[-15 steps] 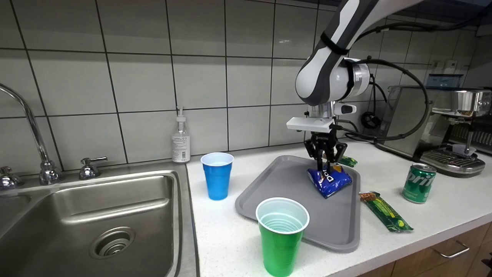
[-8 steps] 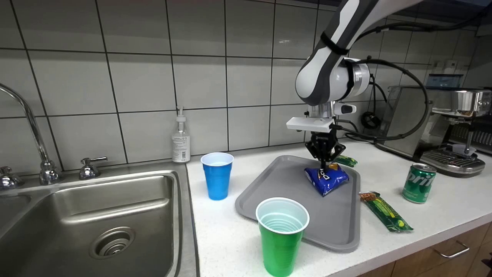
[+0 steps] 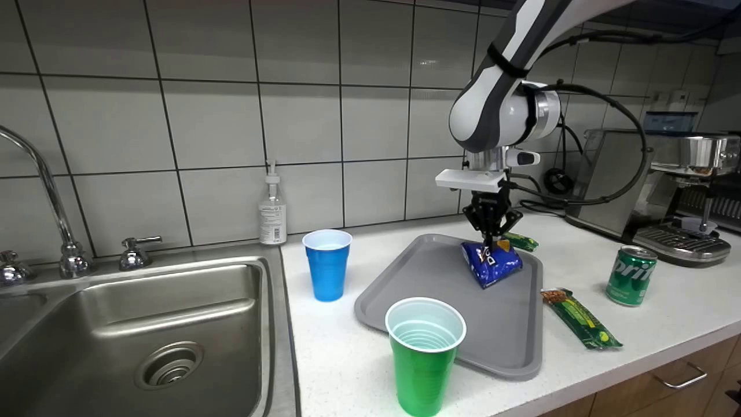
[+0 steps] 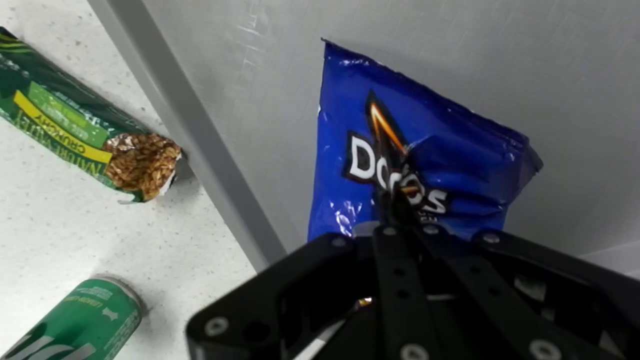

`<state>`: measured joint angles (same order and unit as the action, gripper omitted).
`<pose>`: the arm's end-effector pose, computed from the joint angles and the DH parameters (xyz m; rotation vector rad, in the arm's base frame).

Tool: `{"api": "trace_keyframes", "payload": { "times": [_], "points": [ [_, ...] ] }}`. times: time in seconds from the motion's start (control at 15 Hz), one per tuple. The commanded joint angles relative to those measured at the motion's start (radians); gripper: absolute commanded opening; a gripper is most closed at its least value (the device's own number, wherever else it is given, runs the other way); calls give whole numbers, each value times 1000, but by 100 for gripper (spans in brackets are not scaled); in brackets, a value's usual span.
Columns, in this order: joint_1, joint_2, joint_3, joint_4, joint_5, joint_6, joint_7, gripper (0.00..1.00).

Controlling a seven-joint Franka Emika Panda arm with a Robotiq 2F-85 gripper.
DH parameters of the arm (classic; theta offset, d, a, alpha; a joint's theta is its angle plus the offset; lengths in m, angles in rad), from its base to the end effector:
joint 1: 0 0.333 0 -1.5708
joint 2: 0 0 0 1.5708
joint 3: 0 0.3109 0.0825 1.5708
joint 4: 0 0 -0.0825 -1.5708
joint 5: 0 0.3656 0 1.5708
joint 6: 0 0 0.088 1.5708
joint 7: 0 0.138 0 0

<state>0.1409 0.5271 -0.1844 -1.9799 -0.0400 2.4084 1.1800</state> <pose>0.5857 -0.0269 0.1738 2.4930 -1.6551 -0.0193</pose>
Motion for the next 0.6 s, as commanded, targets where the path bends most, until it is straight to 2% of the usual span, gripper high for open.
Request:
{"api": "trace_keyframes", "payload": {
  "times": [0.0,0.53],
  "points": [
    [-33,-23,-1,22,2,-34,0,0],
    [-74,-31,-31,46,-2,-49,5,0]
  ]
}}
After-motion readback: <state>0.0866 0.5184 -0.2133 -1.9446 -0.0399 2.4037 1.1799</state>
